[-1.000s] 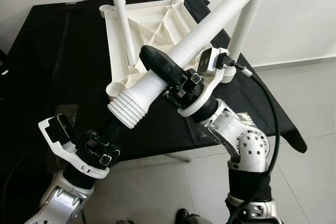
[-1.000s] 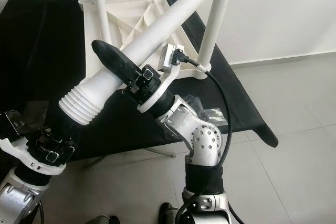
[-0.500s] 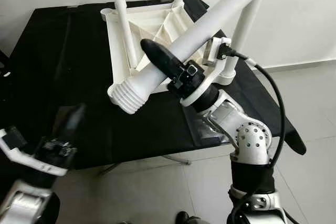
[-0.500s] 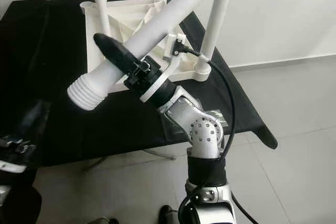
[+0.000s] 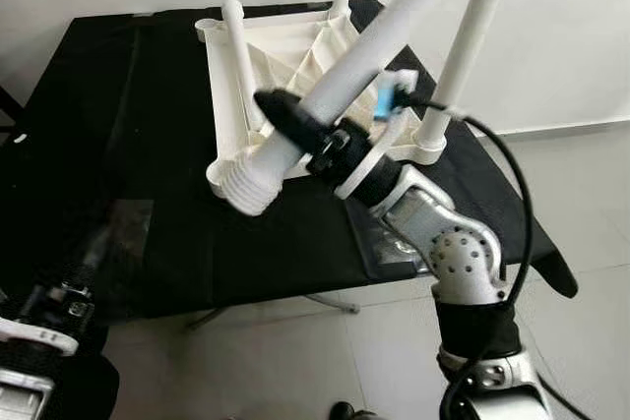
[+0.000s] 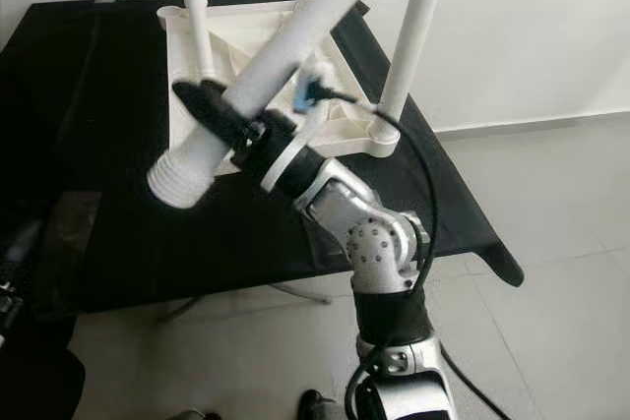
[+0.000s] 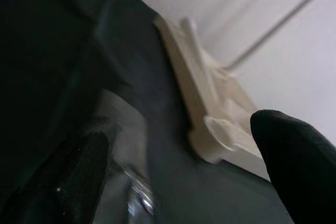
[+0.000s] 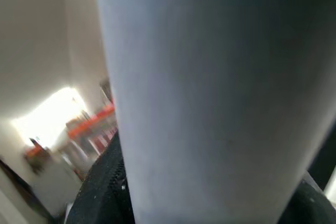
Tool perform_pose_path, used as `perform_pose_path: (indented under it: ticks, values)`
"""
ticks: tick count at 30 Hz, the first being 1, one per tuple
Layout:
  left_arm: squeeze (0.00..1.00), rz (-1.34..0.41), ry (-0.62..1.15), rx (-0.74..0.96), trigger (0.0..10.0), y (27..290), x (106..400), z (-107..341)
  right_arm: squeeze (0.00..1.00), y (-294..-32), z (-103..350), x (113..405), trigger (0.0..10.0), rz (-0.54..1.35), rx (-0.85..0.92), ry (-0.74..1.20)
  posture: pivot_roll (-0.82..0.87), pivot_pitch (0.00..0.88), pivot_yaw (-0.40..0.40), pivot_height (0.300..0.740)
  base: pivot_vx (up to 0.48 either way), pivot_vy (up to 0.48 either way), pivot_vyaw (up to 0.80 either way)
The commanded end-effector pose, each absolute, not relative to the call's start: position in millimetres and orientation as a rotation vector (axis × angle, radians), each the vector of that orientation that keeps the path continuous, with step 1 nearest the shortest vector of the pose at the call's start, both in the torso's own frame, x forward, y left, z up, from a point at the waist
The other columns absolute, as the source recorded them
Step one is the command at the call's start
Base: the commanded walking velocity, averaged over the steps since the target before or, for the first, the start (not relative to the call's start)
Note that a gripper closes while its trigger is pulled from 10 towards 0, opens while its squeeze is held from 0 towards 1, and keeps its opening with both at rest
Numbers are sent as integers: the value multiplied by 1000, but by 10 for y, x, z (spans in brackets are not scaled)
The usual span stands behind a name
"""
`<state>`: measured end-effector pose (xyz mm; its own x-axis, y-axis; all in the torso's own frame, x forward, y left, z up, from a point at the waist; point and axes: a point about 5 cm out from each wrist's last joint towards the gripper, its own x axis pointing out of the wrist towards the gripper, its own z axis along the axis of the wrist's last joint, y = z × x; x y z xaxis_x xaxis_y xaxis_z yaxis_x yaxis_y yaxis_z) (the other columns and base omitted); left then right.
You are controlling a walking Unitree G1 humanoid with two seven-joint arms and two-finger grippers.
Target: Building children table
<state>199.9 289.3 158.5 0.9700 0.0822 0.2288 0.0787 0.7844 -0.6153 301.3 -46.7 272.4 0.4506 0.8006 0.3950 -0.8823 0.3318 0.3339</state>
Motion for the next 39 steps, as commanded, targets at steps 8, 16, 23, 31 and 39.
perform_pose_path:
  ticks: [8, 16, 23, 31, 39]
  values:
    - [0, 150, -254, -228, 10000, 2885, 2233, 1975, 0, -403, 2619, 3020, 10000, 1080, 368, -182, -130, 158, -27, 740, 0, 0, 0]
    - [0, 178, -229, 68, 10000, 2619, 2390, 2082, 0, -442, 2502, 3077, 10000, 984, 91, -221, -108, 161, -20, 740, 0, 0, 0]
    - [0, 126, -160, 52, 10000, 2248, 2399, 1909, 0, -518, 2419, 3121, 10000, 907, 53, -200, -106, 163, -24, 740, 0, 77, 0]
    - [0, 61, -134, 10, 10000, 1808, 2380, 1801, 0, -569, 2392, 3062, 10000, 913, 46, -222, -97, 161, -23, 740, 0, 480, 0]
    - [0, 55, -100, 18, 10000, 1716, 2338, 1724, 0, -585, 2302, 3019, 10000, 898, 11, -208, -100, 157, -12, 740, 0, 420, 0]
